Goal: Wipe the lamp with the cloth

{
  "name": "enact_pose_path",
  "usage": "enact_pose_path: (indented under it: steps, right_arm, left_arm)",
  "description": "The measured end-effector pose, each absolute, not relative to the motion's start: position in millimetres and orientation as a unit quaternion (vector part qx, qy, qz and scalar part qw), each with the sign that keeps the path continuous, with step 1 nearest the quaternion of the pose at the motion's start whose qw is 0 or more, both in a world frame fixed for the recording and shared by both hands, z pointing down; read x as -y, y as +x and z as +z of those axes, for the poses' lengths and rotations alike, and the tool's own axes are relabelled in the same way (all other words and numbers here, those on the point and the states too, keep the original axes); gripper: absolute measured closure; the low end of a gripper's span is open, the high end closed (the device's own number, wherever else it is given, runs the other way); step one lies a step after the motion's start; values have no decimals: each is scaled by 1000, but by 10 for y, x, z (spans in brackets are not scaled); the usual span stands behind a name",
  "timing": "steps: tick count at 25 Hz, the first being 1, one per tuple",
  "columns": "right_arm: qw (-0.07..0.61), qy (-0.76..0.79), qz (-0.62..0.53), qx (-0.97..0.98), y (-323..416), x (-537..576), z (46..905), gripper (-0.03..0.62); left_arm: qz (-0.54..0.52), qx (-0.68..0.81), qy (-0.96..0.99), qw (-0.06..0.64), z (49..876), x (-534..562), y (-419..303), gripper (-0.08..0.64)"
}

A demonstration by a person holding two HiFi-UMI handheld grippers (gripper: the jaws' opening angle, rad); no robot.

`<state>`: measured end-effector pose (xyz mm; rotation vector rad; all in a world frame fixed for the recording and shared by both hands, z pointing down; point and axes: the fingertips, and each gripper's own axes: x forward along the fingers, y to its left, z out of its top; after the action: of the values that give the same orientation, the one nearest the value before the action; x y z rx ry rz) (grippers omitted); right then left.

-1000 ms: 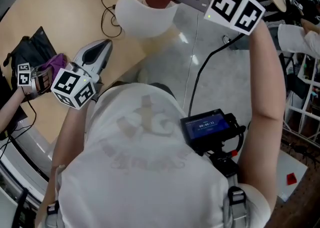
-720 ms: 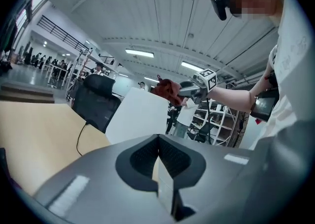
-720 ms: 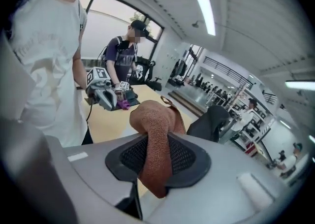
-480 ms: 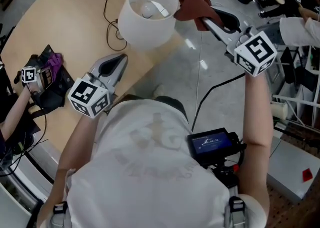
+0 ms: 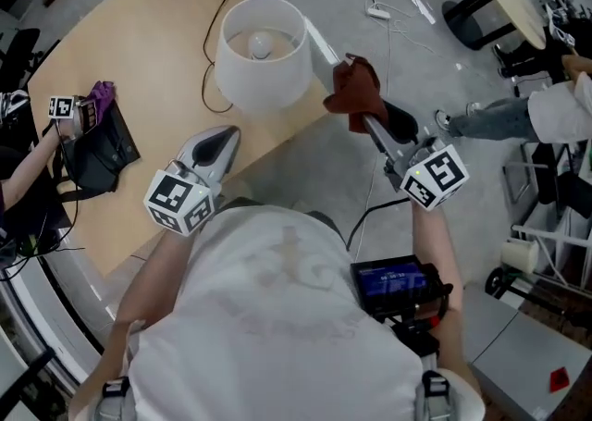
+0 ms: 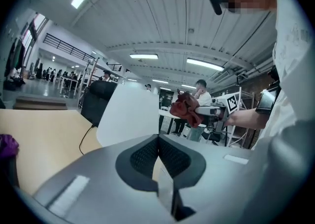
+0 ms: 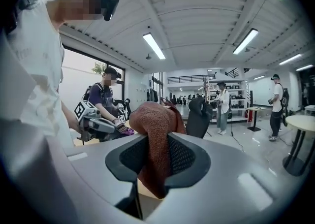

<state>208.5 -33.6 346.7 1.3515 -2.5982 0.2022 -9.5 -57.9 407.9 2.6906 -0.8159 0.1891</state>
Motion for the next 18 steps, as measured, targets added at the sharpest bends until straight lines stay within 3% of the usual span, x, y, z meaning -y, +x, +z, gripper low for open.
enact_pose_path:
  steps: [18]
  right_arm:
    - [14, 415, 125, 901, 2266, -550, 4134, 479]
  left_arm:
    - [66, 341, 925, 154, 4135, -394, 629, 558]
